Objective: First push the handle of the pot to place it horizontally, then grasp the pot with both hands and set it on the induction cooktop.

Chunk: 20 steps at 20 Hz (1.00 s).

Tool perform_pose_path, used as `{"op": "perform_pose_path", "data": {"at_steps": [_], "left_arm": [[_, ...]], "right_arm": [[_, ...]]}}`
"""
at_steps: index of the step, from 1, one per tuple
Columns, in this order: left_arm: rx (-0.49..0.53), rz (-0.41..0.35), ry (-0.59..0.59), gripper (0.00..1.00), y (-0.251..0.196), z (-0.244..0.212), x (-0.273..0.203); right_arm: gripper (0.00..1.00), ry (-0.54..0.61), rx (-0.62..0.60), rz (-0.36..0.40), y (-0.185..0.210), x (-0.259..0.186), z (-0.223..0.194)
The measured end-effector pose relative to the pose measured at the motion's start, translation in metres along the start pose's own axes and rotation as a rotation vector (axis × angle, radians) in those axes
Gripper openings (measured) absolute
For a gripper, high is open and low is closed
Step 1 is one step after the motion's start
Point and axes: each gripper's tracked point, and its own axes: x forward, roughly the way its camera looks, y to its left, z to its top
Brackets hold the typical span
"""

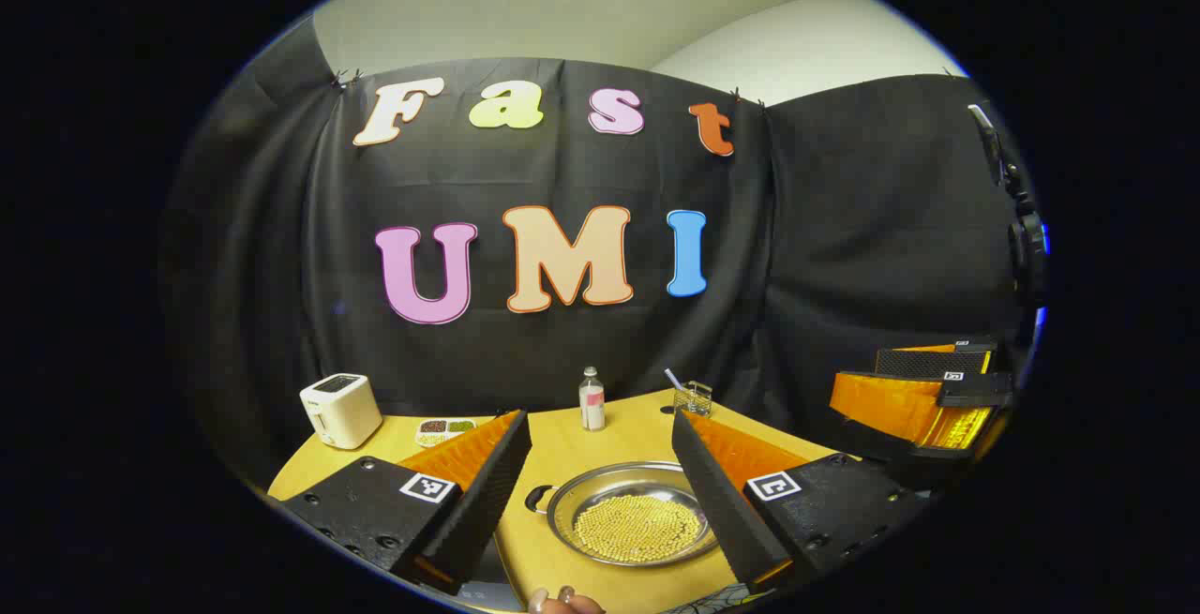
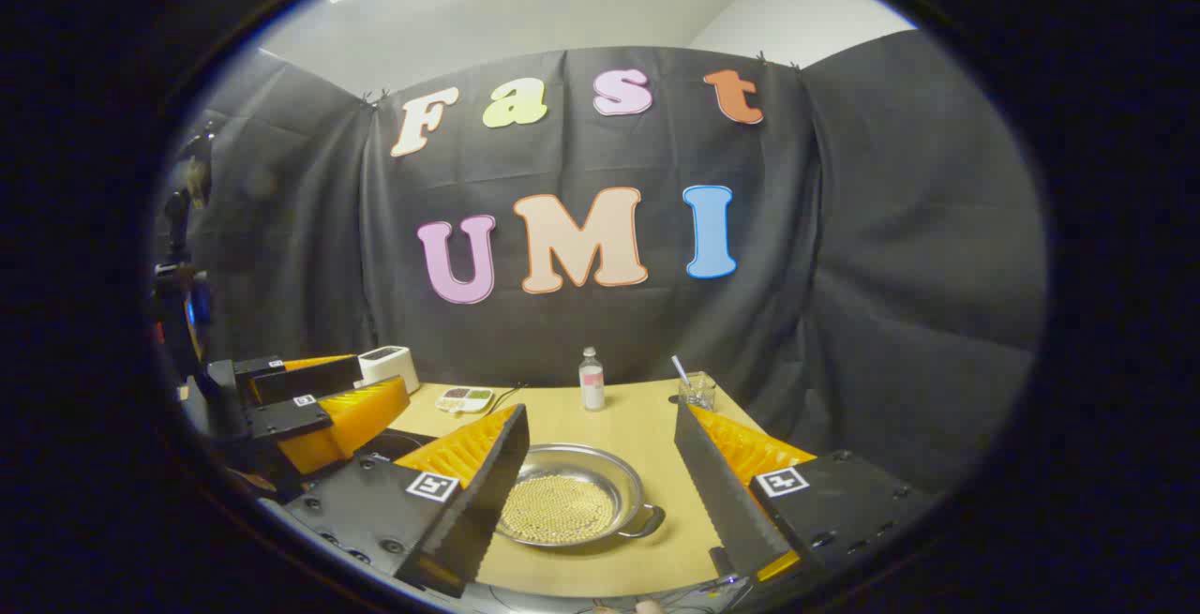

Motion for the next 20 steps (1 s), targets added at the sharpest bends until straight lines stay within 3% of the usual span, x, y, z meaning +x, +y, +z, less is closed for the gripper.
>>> {"op": "perform_pose_path", "data": {"at_steps": [3, 4, 10, 11, 13, 20], "left_arm": [[-0.002, 0.001, 0.000, 0.98, 0.003, 0.001, -0.005], [-0.002, 0.001, -0.001, 0.97, 0.003, 0.001, -0.005], [-0.017, 0.021, 0.003, 0.98, -0.001, 0.001, -0.007], [-0.019, 0.017, 0.001, 0.98, -0.003, 0.002, -0.007], [-0.017, 0.029, -0.002, 0.98, -0.003, 0.004, -0.007], [-0.038, 0.027, 0.014, 0.98, -0.004, -0.003, -0.004]], "right_arm": [[0.93, -0.004, -0.009, 0.008, 0.008, -0.004, 0.001], [0.98, 0.002, -0.012, 0.013, 0.009, -0.005, -0.001], [0.98, 0.022, -0.008, 0.038, 0.006, -0.003, -0.002], [0.93, 0.020, -0.001, 0.045, 0.006, -0.002, -0.001], [0.93, 0.016, 0.005, 0.051, 0.004, -0.001, 0.002], [0.93, 0.023, 0.017, 0.027, -0.005, 0.000, -0.003]]}}
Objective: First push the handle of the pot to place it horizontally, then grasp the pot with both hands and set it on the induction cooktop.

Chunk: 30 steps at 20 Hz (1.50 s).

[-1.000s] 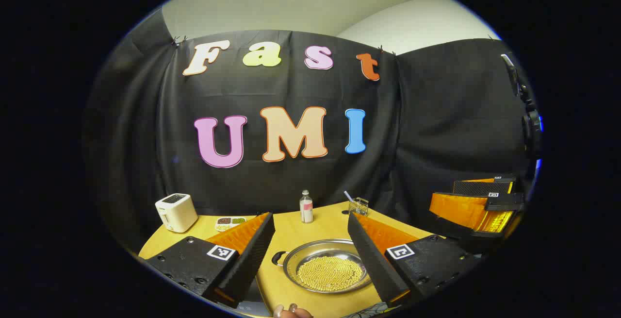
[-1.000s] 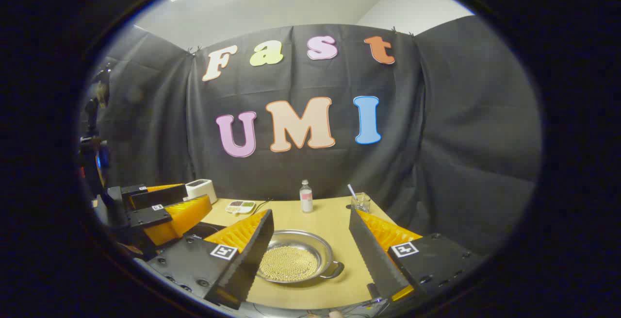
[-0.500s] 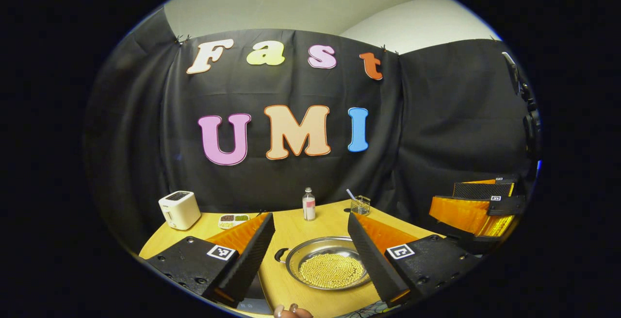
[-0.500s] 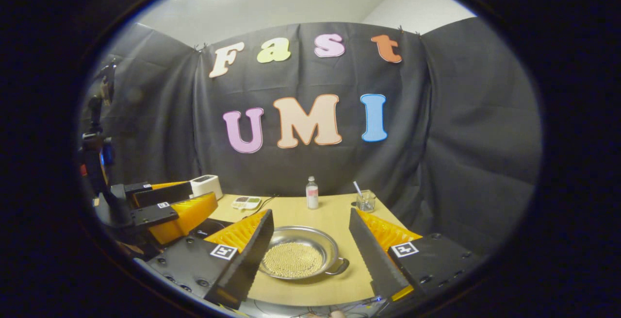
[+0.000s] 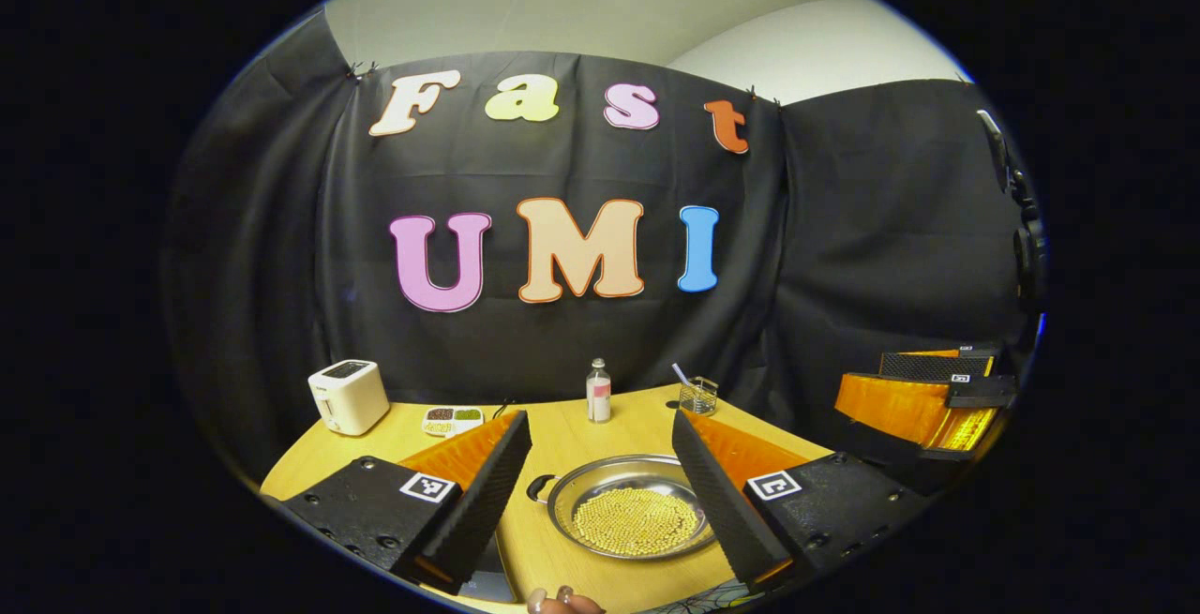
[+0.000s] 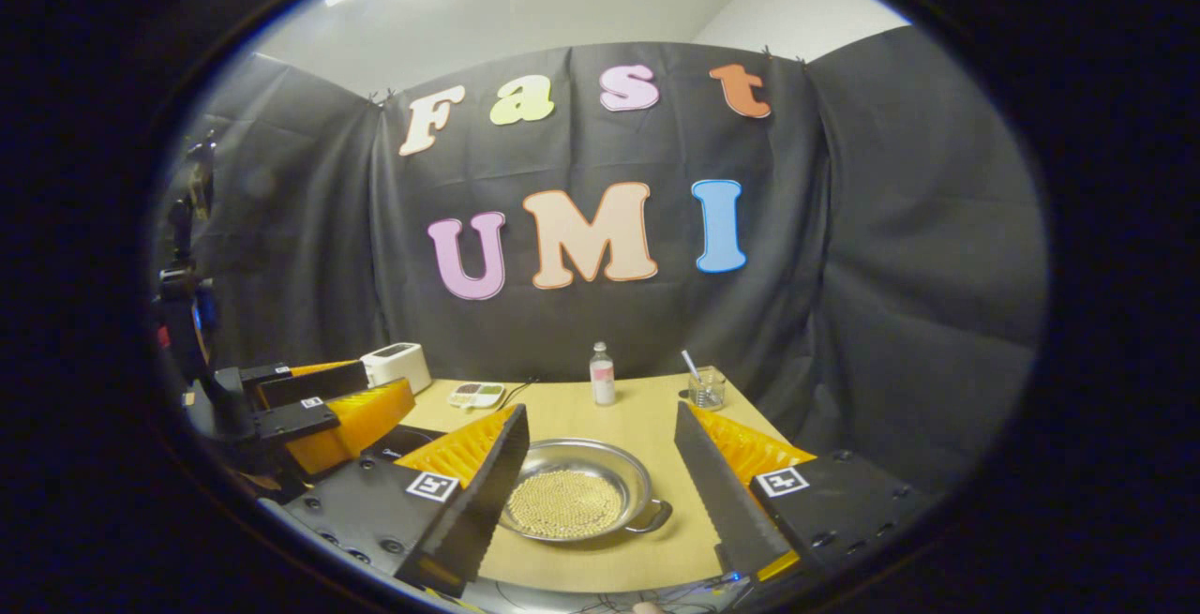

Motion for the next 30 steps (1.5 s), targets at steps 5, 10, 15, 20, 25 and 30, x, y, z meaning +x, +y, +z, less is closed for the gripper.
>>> {"op": "perform_pose_path", "data": {"at_steps": [5, 10, 15, 20, 25, 30], "left_arm": [[0.016, -0.029, 0.017, 0.98, -0.002, -0.004, 0.003], [-0.035, -0.001, 0.039, 0.98, -0.006, -0.009, 0.009], [-0.028, 0.108, 0.039, 0.97, -0.006, -0.007, 0.015], [-0.042, 0.198, 0.049, 0.94, -0.014, -0.013, 0.022], [-0.017, 0.174, 0.060, 0.94, -0.026, -0.014, 0.038], [-0.019, 0.131, 0.067, 0.97, -0.017, -0.017, 0.054]], "right_arm": [[0.92, 0.019, 0.005, -0.027, -0.001, 0.001, -0.008], [0.84, 0.051, -0.001, 0.014, -0.005, 0.006, -0.017], [0.50, 0.107, 0.015, 0.087, -0.025, 0.027, -0.028], [0.23, 0.135, 0.000, 0.174, -0.045, 0.038, -0.036], [0.00, 0.164, -0.014, 0.170, -0.056, 0.049, -0.044], [0.02, 0.195, -0.006, 0.167, -0.046, 0.058, -0.058]]}}
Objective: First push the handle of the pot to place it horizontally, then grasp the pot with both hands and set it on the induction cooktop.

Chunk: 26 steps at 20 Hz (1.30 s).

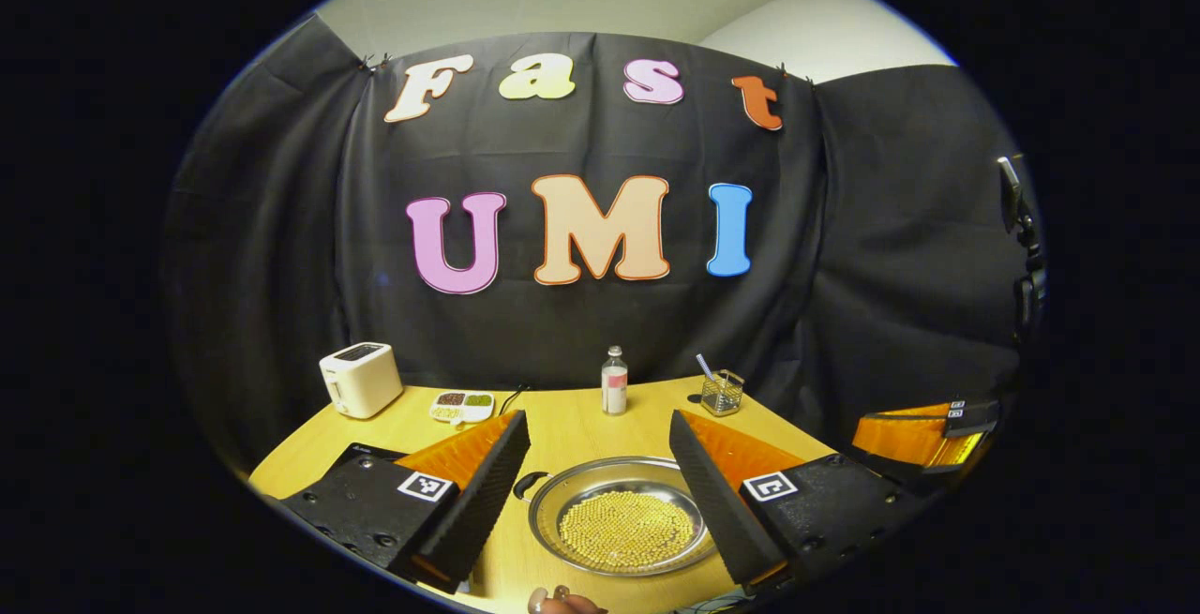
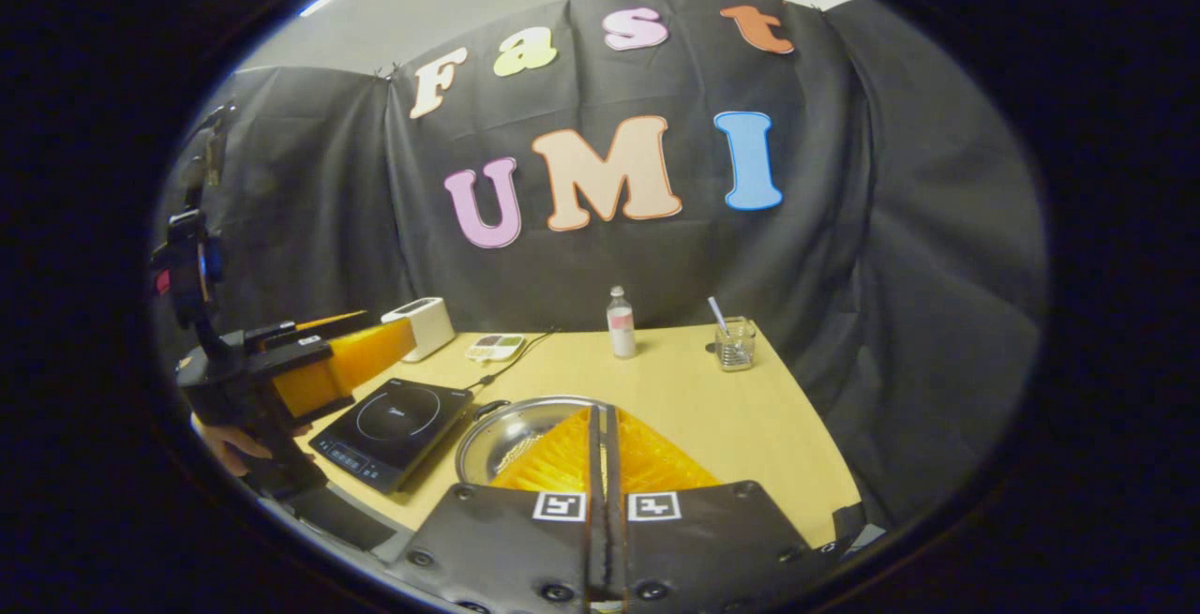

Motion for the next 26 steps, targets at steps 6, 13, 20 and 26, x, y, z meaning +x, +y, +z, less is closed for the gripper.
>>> {"op": "perform_pose_path", "data": {"at_steps": [6, 13, 20, 26], "left_arm": [[-0.013, -0.008, 0.022, 0.95, 0.020, -0.008, 0.011], [-0.019, -0.004, 0.079, 0.95, 0.040, -0.030, 0.014], [-0.023, 0.023, 0.101, 0.97, 0.056, -0.037, 0.018], [-0.014, 0.047, 0.117, 0.97, 0.065, -0.043, 0.019]], "right_arm": [[0.02, 0.143, 0.000, -0.013, 0.004, 0.014, -0.059], [0.00, 0.352, 0.034, -0.025, 0.009, 0.041, -0.144], [0.02, 0.489, 0.124, -0.058, 0.005, 0.053, -0.182], [0.02, 0.546, 0.159, -0.071, 0.001, 0.061, -0.199]]}}
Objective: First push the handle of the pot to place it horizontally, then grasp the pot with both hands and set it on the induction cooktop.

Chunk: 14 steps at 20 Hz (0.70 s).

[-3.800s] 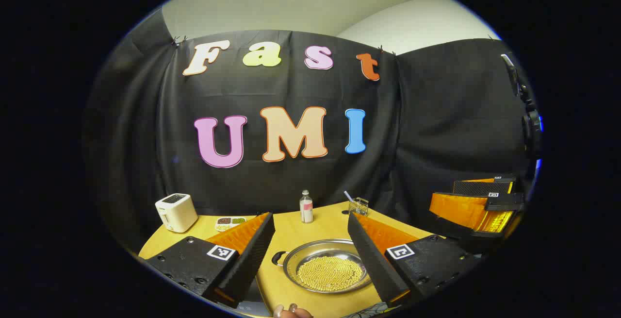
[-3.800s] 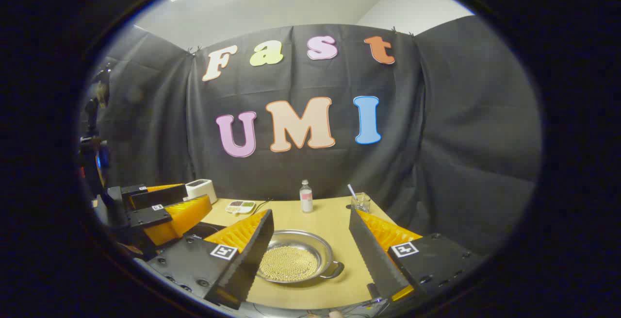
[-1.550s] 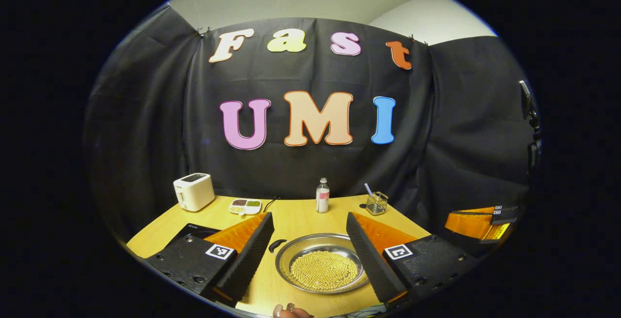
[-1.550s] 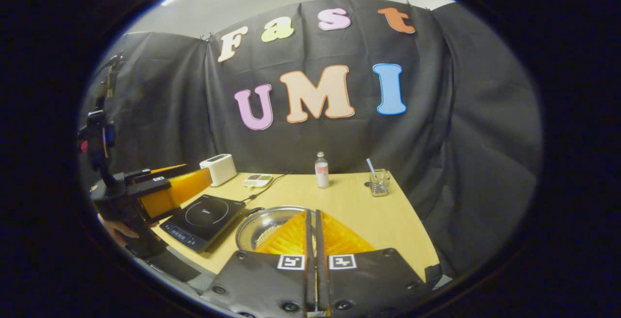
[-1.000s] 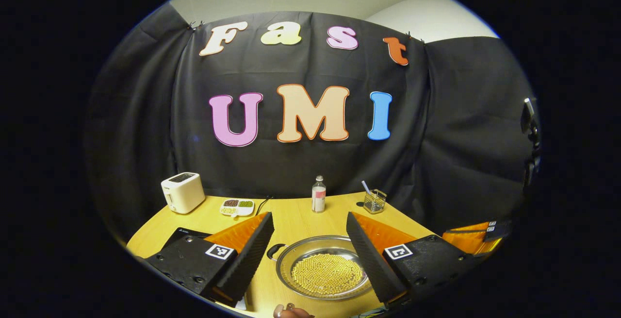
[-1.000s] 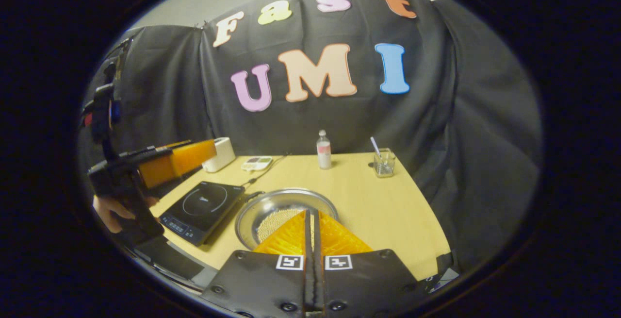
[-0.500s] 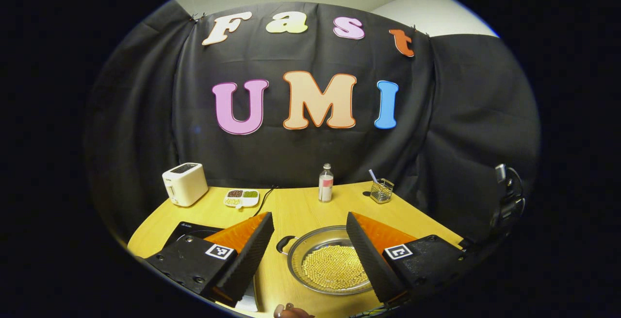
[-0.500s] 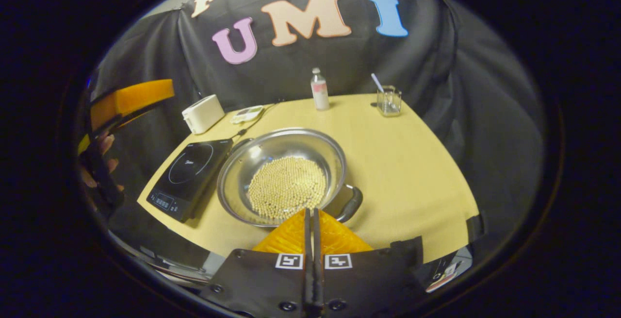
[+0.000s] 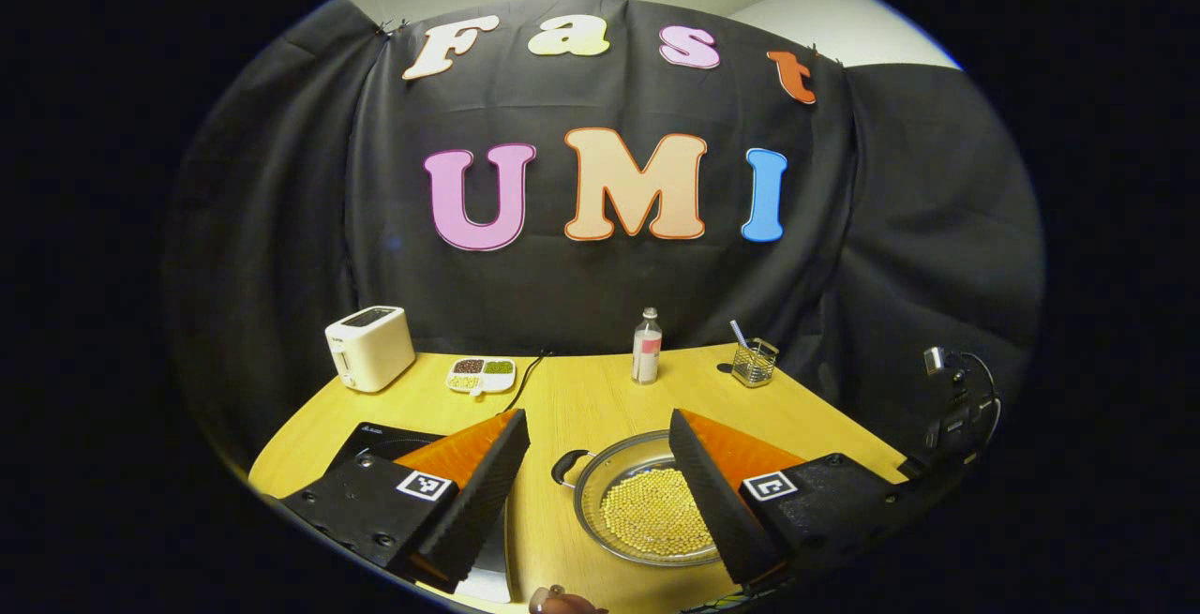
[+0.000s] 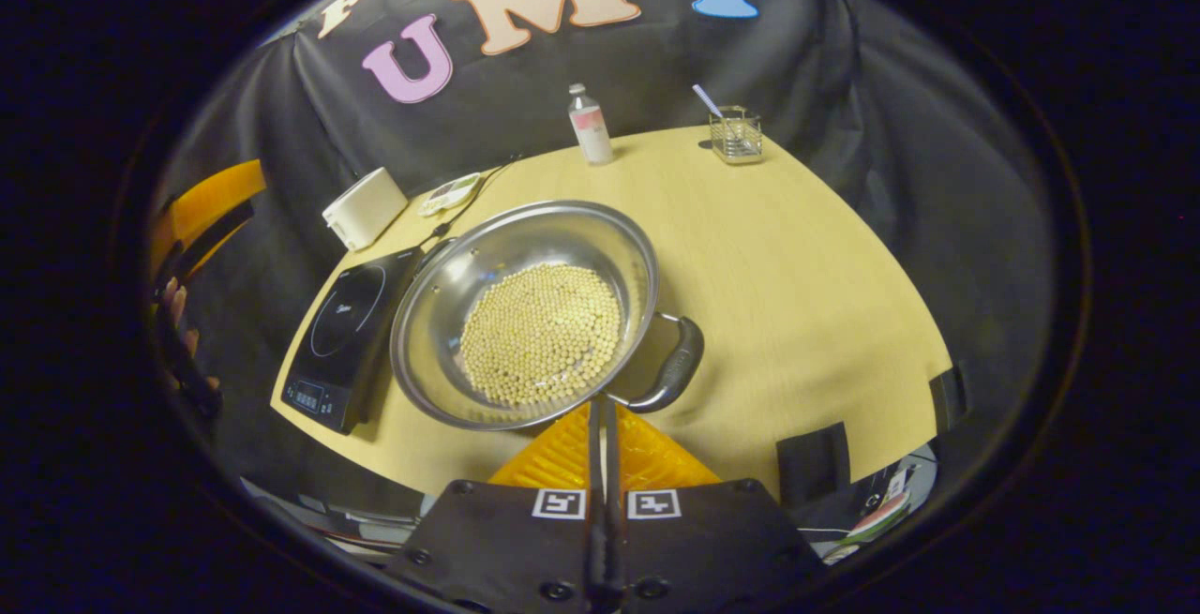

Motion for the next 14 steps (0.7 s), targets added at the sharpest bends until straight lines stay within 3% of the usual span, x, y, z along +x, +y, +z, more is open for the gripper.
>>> {"op": "perform_pose_path", "data": {"at_steps": [14], "left_arm": [[0.006, 0.032, 0.028, 0.97, 0.007, -0.011, 0.002]], "right_arm": [[0.02, 0.046, 0.008, -0.007, -0.015, 0.022, -0.006]]}}
